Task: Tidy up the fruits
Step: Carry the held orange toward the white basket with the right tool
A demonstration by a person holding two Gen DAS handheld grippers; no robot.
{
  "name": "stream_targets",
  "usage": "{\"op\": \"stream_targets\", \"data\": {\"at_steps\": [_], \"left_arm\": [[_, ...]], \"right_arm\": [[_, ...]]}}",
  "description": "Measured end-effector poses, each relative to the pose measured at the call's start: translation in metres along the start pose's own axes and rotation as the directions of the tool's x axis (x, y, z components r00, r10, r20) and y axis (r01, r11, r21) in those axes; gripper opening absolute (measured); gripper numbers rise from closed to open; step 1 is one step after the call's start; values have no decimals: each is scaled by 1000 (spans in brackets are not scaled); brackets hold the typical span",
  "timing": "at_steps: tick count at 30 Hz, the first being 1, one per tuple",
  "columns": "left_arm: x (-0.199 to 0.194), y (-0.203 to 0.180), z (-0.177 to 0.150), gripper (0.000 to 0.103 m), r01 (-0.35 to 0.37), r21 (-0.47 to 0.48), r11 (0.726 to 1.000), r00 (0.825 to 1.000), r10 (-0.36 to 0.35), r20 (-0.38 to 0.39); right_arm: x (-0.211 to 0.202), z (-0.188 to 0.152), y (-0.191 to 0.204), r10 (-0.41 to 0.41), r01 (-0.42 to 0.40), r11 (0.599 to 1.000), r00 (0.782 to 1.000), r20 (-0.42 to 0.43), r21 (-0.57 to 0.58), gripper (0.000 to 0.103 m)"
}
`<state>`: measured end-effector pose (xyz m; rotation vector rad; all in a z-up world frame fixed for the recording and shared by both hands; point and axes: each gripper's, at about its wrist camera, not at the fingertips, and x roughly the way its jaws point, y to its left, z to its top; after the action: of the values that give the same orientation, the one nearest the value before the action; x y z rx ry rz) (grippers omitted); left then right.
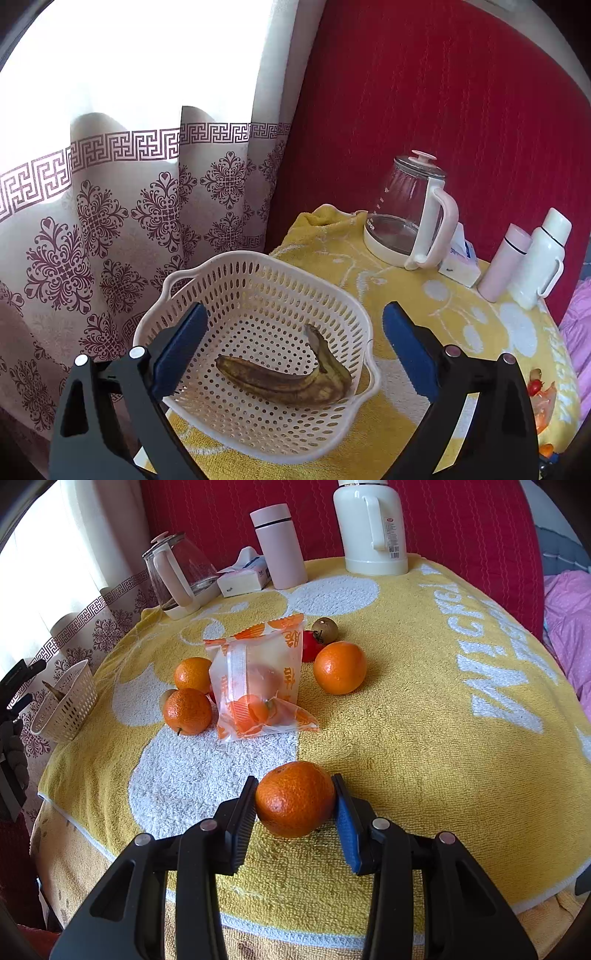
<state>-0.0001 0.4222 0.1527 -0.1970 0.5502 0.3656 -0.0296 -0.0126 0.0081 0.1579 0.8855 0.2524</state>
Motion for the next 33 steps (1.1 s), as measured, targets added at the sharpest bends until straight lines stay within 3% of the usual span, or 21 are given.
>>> {"op": "stream_targets", "data": {"at_steps": [10,17,21,25,30,33], "left_arm": [[-21,-3,1,100,-73,69,995,993,66,100],[-24,32,15,100,-122,-23,992,988,124,89],[-29,52,20,100,-136,-79,988,986,142,85],[-34,68,21,100,-139,-121,983,985,149,85],[-33,73,17,100,-126,-132,983,989,136,65],[-33,70,16,100,-120,-127,985,990,128,64]], "right_arm": [[-3,2,9,-49,49,998,999,7,-28,40],[-12,14,41,-10,13,997,999,33,-72,40],[-7,14,58,-54,58,991,998,33,-122,41],[-5,9,53,-116,120,988,992,43,-100,42],[3,-3,35,-126,125,991,992,-22,-39,44],[1,-4,36,-131,131,991,991,-12,-41,42]]}}
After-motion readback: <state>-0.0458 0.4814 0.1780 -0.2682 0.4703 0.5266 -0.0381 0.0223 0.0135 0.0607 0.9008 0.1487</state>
